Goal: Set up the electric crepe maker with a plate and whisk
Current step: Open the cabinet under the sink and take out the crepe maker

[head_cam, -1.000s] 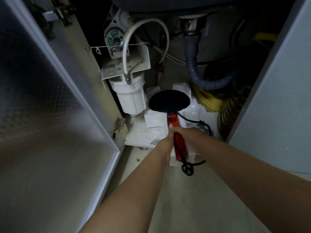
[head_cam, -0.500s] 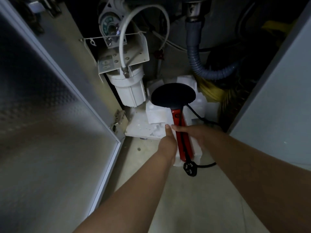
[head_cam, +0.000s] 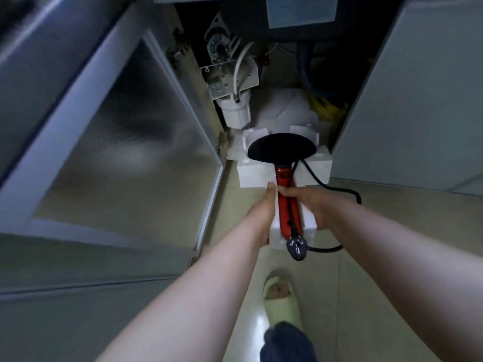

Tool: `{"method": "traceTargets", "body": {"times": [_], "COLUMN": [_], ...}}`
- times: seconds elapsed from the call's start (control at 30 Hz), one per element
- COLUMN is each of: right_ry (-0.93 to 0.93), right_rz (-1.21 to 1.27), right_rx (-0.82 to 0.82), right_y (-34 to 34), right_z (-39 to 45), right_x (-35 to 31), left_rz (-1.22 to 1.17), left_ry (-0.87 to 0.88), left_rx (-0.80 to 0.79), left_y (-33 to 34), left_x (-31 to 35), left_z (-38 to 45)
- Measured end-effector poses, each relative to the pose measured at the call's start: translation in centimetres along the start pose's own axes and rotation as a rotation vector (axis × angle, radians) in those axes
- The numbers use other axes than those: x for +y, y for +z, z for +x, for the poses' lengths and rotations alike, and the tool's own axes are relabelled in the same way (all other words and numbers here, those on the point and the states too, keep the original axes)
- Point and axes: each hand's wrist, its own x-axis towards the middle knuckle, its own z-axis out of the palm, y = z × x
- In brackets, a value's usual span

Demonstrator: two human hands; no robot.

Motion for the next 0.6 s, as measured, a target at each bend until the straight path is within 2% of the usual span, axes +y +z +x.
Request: {"method": "traceTargets", "body": {"times": [0.07,0.13,0.27,0.4,0.5,0.6], "right_ry": [0.021,0.040,0.020,-0.048,-0.104,-0.140], "right_rz": [0.013,0.025,0.020,0.055,0.066,0.045], "right_rx": [-0.002,-0.005,-0.015,-0.028,-0.033,-0.013], "right_y": [0.9,1.6,3.4,6.0,7.4,9.2], "right_z": [-3.6,-6.7,-10.4,-13.9,-15.6,-18.3], "right_x": [0.6,1.1,1.8,2.3,3.1,4.7], "left_rz": [-0.008,0.055,-0.108,-0.254,-0.188,-0.078], "left_ry": [-0.058,-0.077,0.000,0.100,0.173,0.273], "left_rx": [-0.037,-0.001,0.193,0.488,0.667,0.717], "left_y": [-1.4,-3.1,-8.4,-14.9,-18.2,-19.8], "left_x": [-0.5,-0.7,-1.3,-2.6,-3.6,-4.8], "left_z": [-4.3,-8.2,-13.8,-16.3,-17.4,-20.3]}}
